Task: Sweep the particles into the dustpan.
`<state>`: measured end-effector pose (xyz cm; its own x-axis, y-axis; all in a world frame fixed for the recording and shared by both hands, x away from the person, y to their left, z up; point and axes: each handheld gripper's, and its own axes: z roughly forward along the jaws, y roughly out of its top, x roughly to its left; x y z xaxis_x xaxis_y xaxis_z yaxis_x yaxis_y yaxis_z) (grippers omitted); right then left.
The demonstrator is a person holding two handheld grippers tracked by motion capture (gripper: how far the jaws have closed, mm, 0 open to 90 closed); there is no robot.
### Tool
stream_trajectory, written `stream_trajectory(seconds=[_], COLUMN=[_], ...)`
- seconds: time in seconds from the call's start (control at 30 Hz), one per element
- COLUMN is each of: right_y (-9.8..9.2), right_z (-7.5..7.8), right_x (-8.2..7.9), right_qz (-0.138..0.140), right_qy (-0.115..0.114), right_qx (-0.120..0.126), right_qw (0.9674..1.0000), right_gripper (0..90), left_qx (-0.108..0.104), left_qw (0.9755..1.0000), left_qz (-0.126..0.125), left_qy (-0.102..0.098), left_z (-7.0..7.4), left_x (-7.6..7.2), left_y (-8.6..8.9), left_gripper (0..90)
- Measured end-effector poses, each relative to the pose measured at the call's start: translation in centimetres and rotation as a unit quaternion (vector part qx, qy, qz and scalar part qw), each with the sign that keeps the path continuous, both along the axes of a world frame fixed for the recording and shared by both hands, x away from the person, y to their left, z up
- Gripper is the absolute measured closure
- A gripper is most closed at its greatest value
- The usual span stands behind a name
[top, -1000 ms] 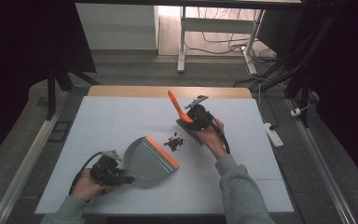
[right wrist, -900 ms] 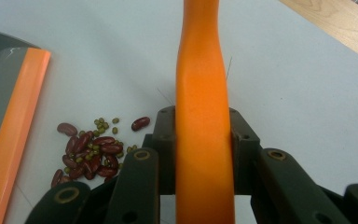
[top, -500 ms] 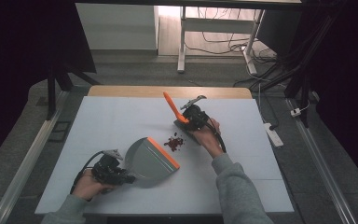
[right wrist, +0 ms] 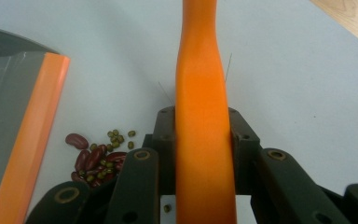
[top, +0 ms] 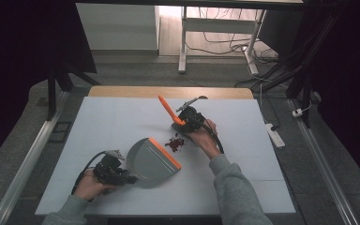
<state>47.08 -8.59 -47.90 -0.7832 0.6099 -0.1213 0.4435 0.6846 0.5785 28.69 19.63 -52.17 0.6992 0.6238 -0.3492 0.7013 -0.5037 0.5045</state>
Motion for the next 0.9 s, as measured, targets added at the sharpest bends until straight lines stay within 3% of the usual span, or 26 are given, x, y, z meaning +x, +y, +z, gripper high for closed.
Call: stream_trajectory(seconds=[0.53, 0.9], right_y=[1.0, 1.7], right_z=[-0.1, 0.0], right_x=[-1.0, -2.0], right_qz=[0.018, 0.03], right_qy=[0.002, 0.018], right_qx=[-0.015, -0.007], right_qw=[0.9997, 0.9994], right_gripper=[70.7, 70.7], left_qx=[-0.001, -0.001], left_qw=[1.0, 1.0], left_qz=[0.0, -0.001], left_qy=[0.002, 0.003], left_z=[-0.1, -0.1], left_x=[0.1, 0.1], left_y=[-0.1, -0.2], left_gripper=[61.5, 61.5])
